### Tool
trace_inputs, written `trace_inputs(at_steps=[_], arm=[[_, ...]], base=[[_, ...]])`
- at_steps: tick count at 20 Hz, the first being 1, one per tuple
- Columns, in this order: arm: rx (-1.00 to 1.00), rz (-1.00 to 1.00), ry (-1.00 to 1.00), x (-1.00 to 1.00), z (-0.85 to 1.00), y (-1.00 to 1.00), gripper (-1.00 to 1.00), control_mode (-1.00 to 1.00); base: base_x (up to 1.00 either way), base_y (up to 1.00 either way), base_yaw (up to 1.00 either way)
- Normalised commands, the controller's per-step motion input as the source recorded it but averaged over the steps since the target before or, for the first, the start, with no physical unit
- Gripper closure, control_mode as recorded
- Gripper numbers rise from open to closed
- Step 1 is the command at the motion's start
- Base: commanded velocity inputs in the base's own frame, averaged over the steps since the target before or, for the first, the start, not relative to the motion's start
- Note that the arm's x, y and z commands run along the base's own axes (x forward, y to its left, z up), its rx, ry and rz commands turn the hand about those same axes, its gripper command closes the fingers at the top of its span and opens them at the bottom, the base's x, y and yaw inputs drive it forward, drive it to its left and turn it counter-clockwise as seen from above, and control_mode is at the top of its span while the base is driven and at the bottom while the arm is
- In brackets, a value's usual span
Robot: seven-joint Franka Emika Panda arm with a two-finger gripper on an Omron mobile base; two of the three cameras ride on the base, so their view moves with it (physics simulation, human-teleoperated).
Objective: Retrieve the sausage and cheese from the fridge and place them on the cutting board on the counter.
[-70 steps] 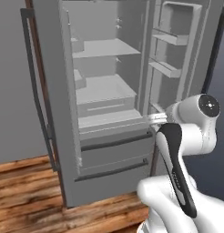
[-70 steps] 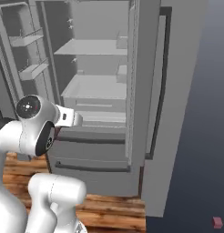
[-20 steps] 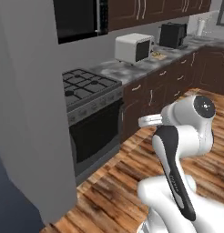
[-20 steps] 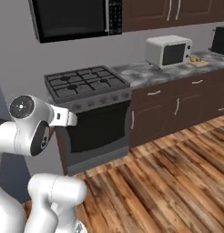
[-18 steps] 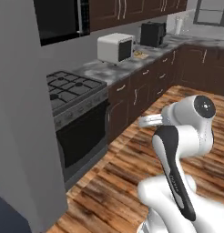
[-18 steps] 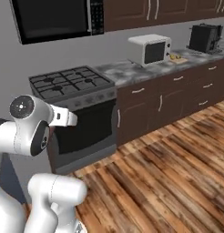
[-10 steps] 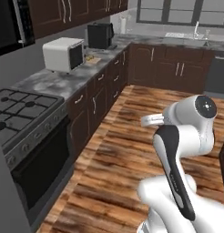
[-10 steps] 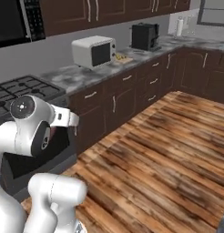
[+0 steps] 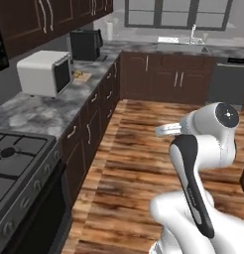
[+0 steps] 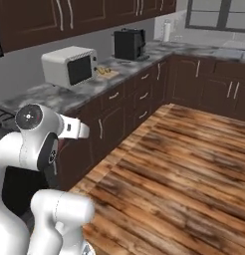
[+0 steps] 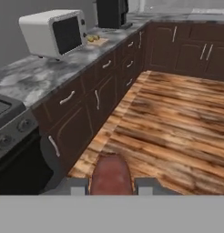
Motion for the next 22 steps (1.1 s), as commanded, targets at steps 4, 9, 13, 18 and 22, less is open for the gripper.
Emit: trace_inputs(at_steps=[4, 9, 13, 18, 22], arm=[[0.0, 0.0, 0.0, 0.0, 0.0, 0.0, 1.0, 1.0], [0.0, 0.0, 0.0, 0.0, 0.0, 0.0, 1.0, 1.0], [0.0, 0.0, 0.0, 0.0, 0.0, 0.0, 1.0, 1.0], [0.0, 0.0, 0.0, 0.0, 0.0, 0.0, 1.0, 1.0], [0.0, 0.0, 0.0, 0.0, 0.0, 0.0, 1.0, 1.0]], base=[[1.0, 0.33, -0.1], [1.0, -0.03, 0.0], [1.0, -0.35, 0.0], [1.0, -0.31, 0.06], [1.0, -0.04, 0.16]])
